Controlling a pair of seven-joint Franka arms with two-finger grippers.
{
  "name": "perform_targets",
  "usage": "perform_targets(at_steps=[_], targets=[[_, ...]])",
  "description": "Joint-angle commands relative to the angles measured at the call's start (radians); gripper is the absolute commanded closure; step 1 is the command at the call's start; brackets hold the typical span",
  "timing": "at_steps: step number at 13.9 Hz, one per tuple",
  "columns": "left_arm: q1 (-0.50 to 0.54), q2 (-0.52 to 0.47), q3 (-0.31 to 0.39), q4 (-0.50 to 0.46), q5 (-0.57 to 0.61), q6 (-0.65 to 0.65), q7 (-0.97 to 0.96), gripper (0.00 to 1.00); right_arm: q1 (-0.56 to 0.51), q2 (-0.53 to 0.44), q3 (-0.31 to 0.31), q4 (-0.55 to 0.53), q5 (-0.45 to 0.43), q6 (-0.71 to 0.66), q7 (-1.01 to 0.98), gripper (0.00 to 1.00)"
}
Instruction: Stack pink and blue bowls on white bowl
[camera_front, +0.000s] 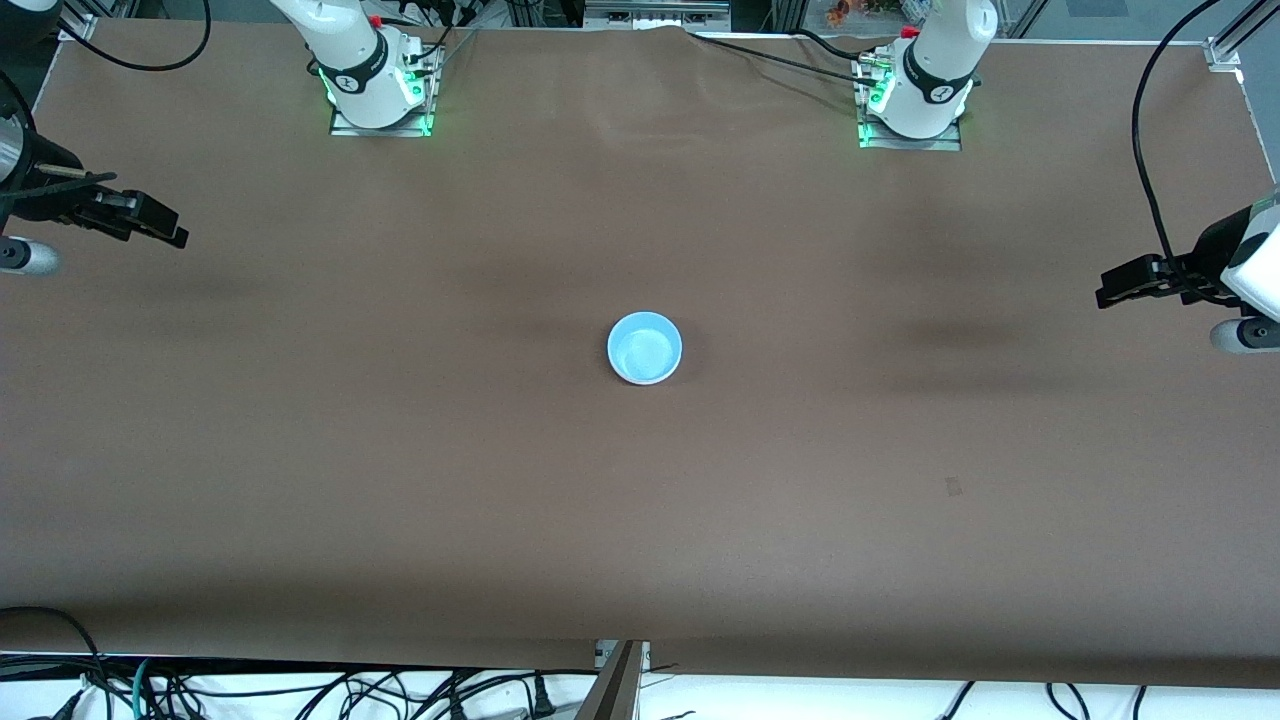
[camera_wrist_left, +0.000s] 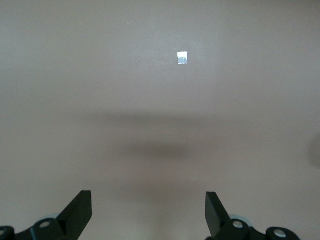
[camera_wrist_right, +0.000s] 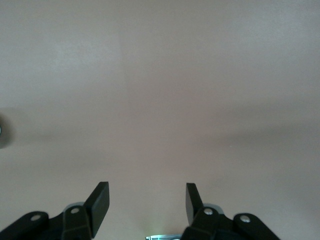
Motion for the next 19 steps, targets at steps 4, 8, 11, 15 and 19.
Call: perform_targets(at_steps=[4,8,11,15,19], targets=[[0.006,0.014,-0.002,0.035,-0.012,-0.026,0.014,0.00,0.001,-0.028,0.036,-0.032,-0.013,0.023,0.017,0.29],[0.006,0.014,-0.002,0.034,-0.014,-0.026,0.014,0.00,0.001,-0.028,0.067,-0.032,-0.023,0.022,0.071,0.29],[0.006,0.014,-0.002,0.035,-0.014,-0.026,0.014,0.00,-0.001,-0.026,0.061,-0.029,-0.023,0.017,0.071,0.26],[0.006,0.014,-0.002,0.035,-0.014,-0.026,0.014,0.00,-0.001,-0.028,0.062,-0.030,-0.025,0.014,0.075,0.26],[0.006,0.014,-0.002,0.035,-0.012,-0.026,0.014,0.00,-0.001,-0.028,0.062,-0.030,-0.025,0.007,0.075,0.26]])
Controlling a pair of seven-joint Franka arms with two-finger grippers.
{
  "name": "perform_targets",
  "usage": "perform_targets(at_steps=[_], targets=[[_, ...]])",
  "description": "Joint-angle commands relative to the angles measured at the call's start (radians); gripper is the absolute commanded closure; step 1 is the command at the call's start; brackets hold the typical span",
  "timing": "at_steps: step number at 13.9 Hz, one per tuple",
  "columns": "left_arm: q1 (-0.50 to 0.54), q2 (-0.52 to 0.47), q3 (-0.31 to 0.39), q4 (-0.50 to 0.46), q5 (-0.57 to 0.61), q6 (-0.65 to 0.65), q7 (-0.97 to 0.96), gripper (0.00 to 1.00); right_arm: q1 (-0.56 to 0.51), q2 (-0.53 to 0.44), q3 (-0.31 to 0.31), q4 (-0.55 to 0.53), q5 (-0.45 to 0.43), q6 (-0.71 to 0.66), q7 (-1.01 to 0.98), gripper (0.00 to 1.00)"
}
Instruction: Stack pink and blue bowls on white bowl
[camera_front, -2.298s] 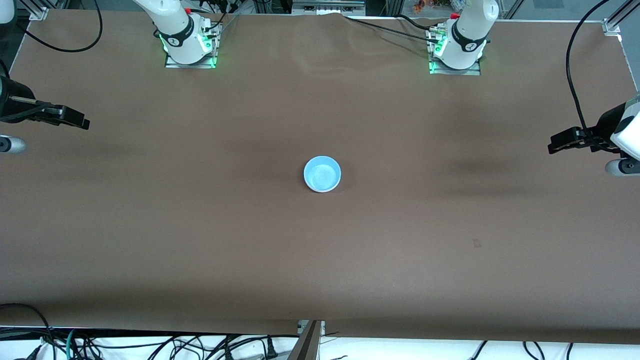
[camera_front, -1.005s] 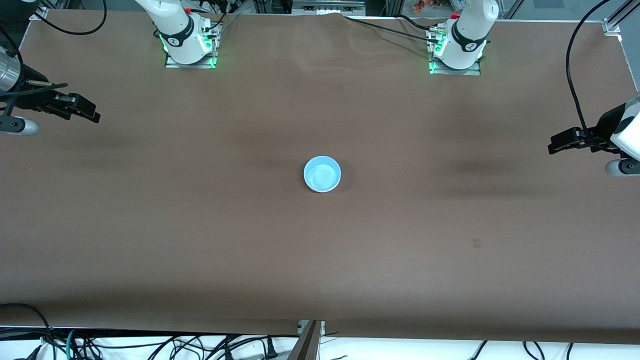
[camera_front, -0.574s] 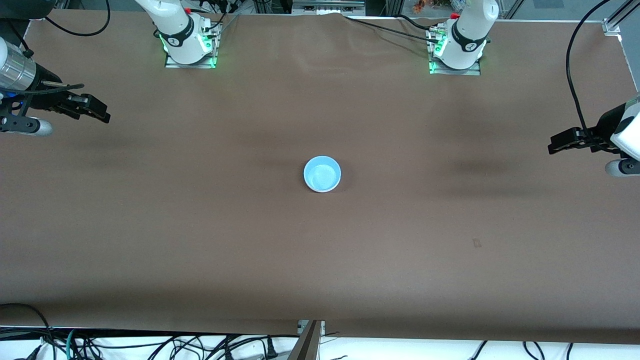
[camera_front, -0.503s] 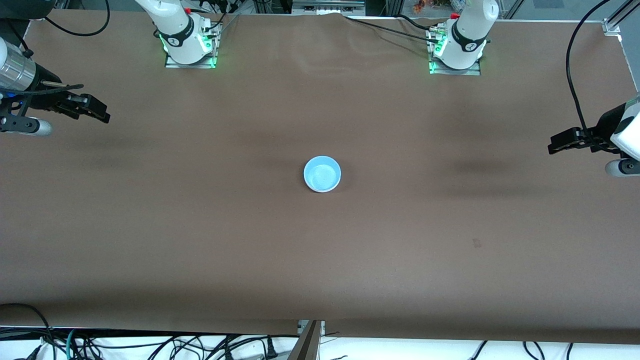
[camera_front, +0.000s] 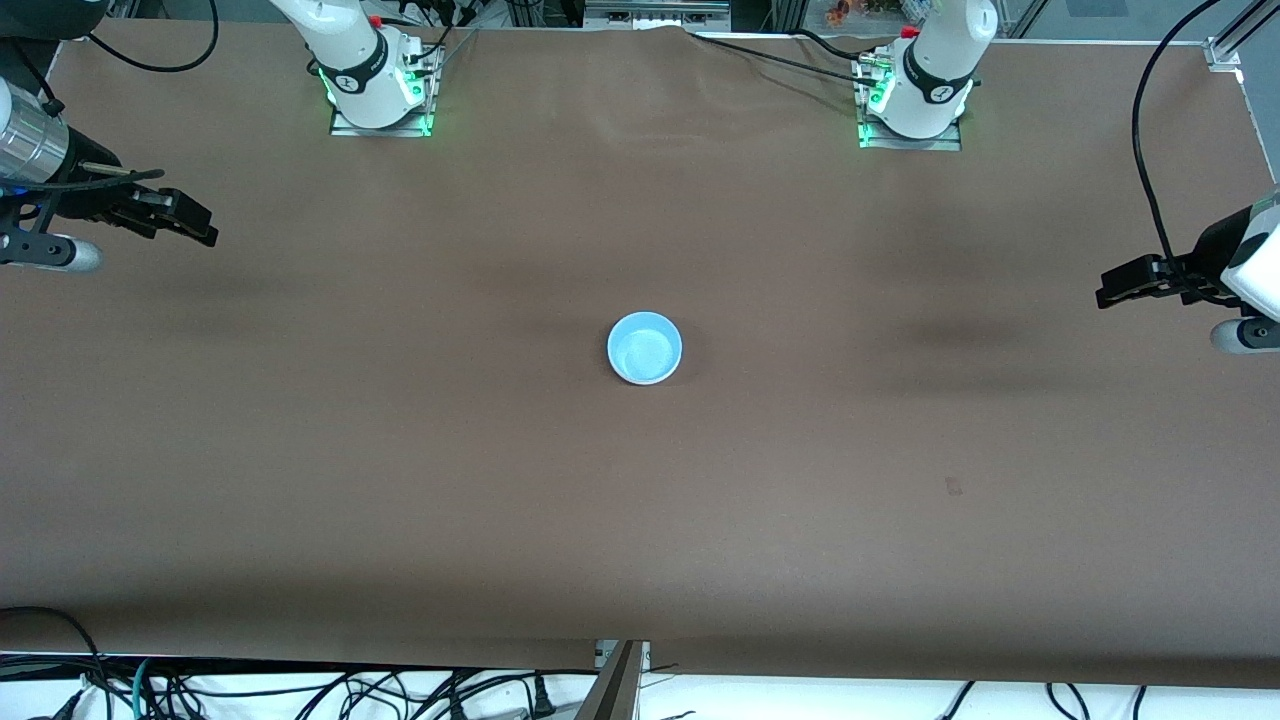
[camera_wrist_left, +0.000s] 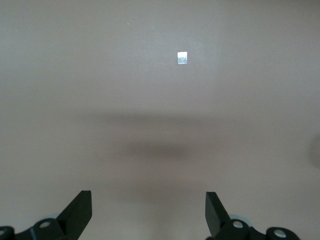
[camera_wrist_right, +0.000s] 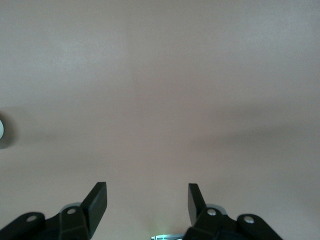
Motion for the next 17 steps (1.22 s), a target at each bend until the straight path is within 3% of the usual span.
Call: perform_targets(at_steps=[1,17], targets=[[0.006,0.014,-0.002,0.035,-0.012,-0.026,0.014,0.00,-0.004,-0.026,0.002,-0.027,-0.010,0.002,0.012,0.26],[0.006,0.015,-0.002,0.035,-0.012,-0.026,0.016,0.00,-0.004,-0.018,-0.015,-0.022,-0.008,0.007,0.012,0.26]])
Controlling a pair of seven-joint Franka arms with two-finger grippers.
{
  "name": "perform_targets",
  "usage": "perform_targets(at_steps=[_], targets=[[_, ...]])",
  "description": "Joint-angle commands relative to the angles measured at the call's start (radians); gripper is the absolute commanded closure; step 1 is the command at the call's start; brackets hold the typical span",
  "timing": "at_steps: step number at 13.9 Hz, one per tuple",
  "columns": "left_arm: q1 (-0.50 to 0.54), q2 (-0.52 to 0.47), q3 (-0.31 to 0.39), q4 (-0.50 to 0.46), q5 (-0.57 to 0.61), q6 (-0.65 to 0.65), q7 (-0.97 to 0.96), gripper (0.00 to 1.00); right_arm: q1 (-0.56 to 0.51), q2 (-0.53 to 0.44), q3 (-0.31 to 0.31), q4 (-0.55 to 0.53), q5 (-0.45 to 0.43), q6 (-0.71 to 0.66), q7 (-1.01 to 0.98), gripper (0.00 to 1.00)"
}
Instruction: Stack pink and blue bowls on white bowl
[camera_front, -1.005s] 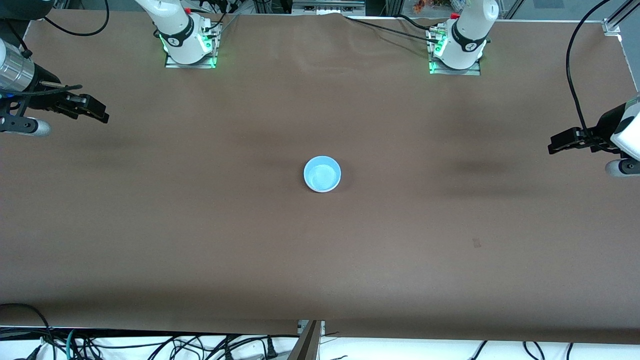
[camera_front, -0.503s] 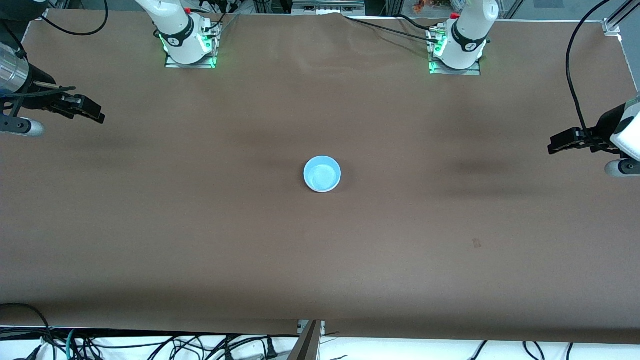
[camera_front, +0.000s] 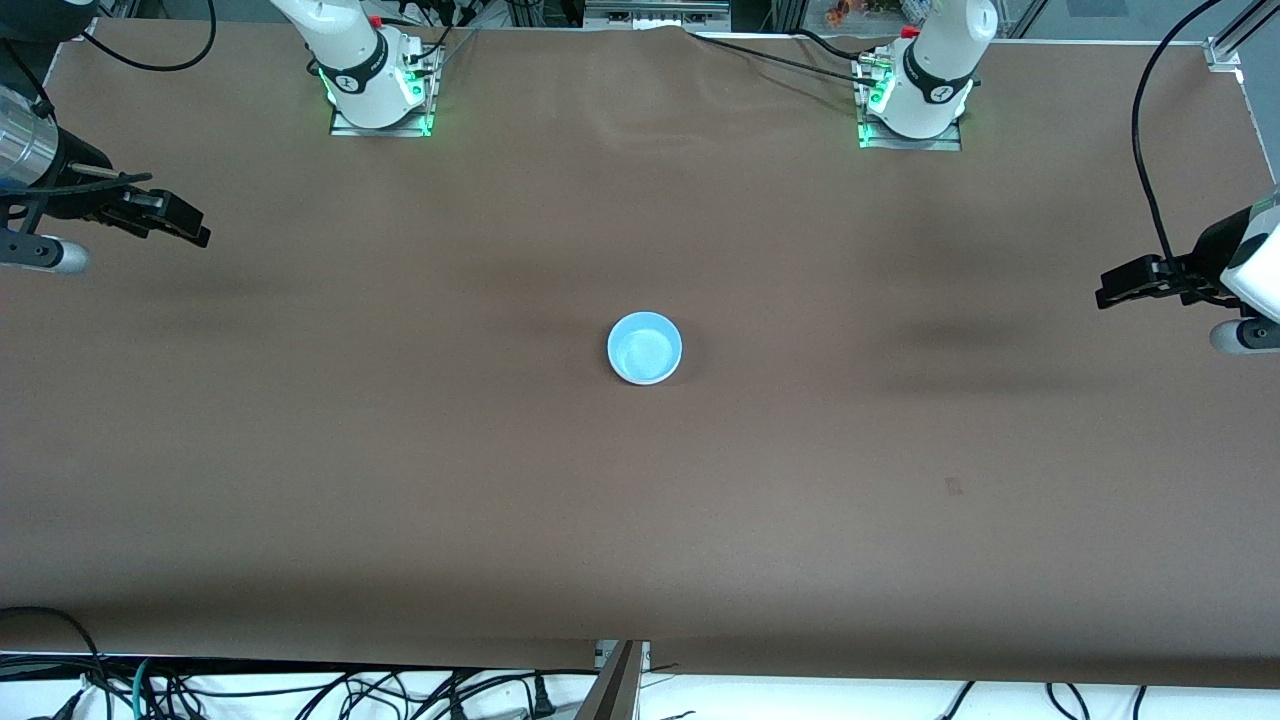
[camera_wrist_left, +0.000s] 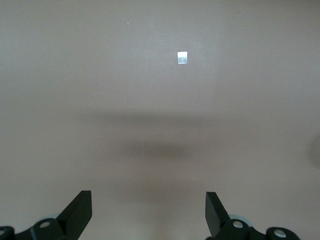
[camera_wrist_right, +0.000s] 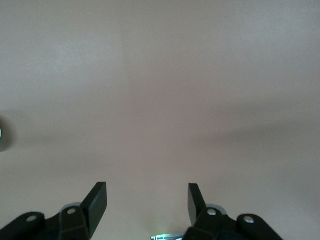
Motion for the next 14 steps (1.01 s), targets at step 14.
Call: perform_targets(at_steps=[14], targets=[[0.008,0.014,-0.002,0.035,-0.015,-0.026,0.015,0.00,-0.003,0.002,0.007,0.006,-0.006,0.049,0.006,0.01]])
